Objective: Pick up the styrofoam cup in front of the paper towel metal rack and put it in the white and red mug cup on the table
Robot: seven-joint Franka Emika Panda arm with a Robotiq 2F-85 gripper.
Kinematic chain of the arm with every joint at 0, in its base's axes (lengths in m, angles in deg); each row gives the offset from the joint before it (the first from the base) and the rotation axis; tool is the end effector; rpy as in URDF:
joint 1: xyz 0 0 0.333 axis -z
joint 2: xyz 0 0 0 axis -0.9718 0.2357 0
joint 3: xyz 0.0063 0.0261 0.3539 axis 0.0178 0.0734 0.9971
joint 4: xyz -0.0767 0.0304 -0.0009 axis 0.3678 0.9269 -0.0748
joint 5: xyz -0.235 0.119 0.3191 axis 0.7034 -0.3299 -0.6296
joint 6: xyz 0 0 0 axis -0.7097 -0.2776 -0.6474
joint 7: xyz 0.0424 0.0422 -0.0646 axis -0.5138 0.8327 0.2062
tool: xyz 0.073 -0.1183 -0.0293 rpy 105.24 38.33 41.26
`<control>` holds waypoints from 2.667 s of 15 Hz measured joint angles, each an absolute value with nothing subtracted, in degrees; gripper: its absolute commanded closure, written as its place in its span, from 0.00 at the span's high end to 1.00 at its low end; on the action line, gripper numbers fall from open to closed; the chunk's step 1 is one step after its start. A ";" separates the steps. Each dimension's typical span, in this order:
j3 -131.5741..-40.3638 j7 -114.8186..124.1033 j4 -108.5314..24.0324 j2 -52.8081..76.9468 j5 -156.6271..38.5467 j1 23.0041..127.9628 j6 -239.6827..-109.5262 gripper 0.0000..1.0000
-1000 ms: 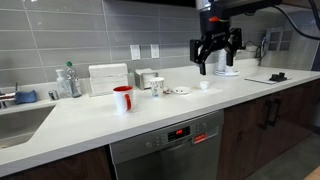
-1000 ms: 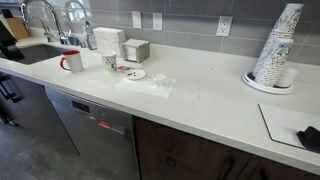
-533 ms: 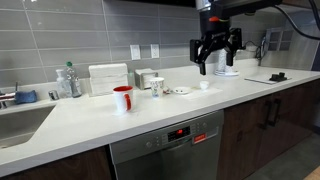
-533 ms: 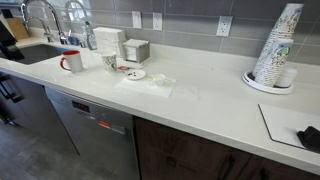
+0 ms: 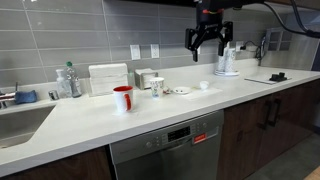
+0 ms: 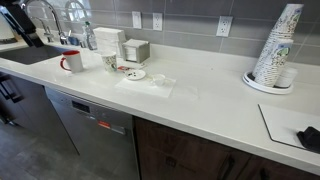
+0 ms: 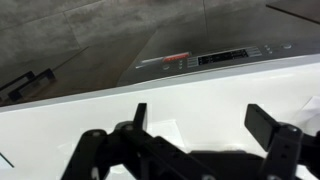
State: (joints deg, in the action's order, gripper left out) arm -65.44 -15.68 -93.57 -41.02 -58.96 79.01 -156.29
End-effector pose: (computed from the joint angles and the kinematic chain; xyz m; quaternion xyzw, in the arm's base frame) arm 0.3679 0.0931 0.4911 0.9859 -0.1063 0.0988 0.0831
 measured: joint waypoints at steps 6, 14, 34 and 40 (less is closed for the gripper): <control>-67.82 -17.91 -83.29 -27.66 -58.77 80.99 -158.81 1.00; -67.76 -18.72 -67.07 -8.90 -57.80 76.43 -162.73 1.00; -72.99 -19.41 -52.84 6.53 -50.83 69.67 -175.67 1.00; -76.47 -18.26 -42.80 17.46 -49.49 66.44 -176.88 1.00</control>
State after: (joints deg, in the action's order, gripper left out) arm -76.47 -18.26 -42.80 17.46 -49.49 66.44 -176.88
